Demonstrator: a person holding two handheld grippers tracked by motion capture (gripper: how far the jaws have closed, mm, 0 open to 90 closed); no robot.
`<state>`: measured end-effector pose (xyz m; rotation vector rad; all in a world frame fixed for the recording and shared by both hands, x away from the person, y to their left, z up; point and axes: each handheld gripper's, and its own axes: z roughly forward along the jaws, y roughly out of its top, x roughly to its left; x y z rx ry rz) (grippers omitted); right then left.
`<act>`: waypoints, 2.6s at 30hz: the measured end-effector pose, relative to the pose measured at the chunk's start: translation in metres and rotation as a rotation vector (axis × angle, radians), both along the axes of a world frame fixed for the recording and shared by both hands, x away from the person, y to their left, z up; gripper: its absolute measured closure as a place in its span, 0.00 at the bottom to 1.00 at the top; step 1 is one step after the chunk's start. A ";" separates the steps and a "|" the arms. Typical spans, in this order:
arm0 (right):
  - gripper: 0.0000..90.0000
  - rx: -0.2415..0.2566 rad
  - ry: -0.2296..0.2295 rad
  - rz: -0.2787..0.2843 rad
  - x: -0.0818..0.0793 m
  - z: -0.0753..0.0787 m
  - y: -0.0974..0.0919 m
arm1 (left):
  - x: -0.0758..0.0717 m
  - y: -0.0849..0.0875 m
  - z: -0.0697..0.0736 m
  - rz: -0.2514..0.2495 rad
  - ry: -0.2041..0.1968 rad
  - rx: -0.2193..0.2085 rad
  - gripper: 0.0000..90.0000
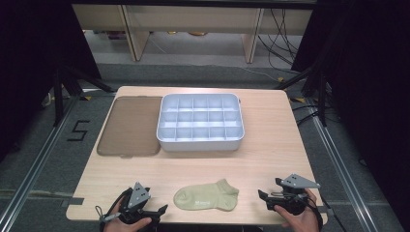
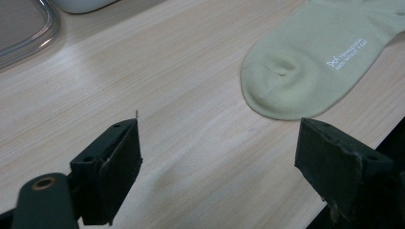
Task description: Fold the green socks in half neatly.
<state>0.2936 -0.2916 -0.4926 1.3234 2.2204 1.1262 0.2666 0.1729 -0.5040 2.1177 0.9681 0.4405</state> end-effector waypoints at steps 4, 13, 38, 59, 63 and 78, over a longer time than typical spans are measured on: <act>0.21 0.007 -0.030 0.025 0.002 -0.001 -0.002 | 0.000 0.000 0.001 0.009 0.001 -0.003 0.17; 0.22 0.001 -0.039 0.040 0.002 0.001 0.001 | 0.002 -0.003 0.003 0.023 0.019 -0.078 0.17; 0.24 0.027 -0.052 0.089 0.005 0.002 0.008 | 0.027 -0.052 -0.010 0.019 0.115 -0.041 0.53; 0.43 0.038 -0.037 0.242 0.001 0.004 0.045 | 0.022 -0.058 -0.005 -0.038 0.071 -0.033 0.93; 0.64 0.040 -0.058 0.349 0.004 0.003 0.060 | 0.022 -0.059 -0.003 -0.041 0.076 -0.038 0.93; 1.00 -0.026 -0.034 0.656 0.015 -0.008 0.153 | 0.026 -0.051 0.007 -0.084 0.058 -0.011 0.94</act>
